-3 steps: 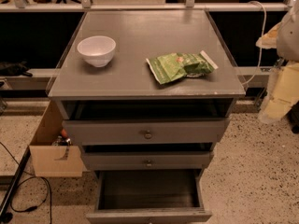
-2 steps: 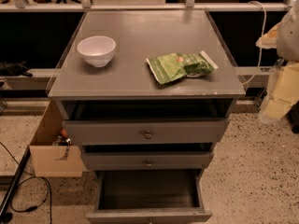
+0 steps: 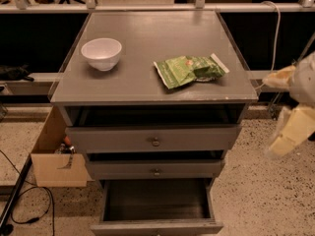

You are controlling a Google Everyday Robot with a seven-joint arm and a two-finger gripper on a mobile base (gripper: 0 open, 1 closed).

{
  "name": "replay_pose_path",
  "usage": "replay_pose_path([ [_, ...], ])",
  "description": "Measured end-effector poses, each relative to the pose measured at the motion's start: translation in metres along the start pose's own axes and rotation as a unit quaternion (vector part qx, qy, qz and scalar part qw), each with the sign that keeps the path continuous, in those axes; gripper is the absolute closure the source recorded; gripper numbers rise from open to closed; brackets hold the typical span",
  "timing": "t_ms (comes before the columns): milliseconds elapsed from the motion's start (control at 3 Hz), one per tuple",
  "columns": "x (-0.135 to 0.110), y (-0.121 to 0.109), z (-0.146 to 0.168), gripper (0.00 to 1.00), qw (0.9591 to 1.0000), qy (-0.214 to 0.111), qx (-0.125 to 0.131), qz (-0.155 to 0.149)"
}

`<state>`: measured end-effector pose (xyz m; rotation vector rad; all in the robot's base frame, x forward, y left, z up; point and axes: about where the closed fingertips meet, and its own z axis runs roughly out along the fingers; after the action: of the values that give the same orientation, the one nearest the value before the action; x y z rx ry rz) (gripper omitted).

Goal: Close bottom drawer

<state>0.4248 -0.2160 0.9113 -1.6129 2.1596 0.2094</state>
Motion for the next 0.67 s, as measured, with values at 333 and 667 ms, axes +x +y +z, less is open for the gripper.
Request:
replay_pose_path([
  [333, 0.020, 0.023, 0.045, 0.00, 0.9962, -0.081, -0.030, 0.002],
  [667, 0.034, 0.040, 0.074, 0.00, 0.9890, -0.131, -0.053, -0.044],
])
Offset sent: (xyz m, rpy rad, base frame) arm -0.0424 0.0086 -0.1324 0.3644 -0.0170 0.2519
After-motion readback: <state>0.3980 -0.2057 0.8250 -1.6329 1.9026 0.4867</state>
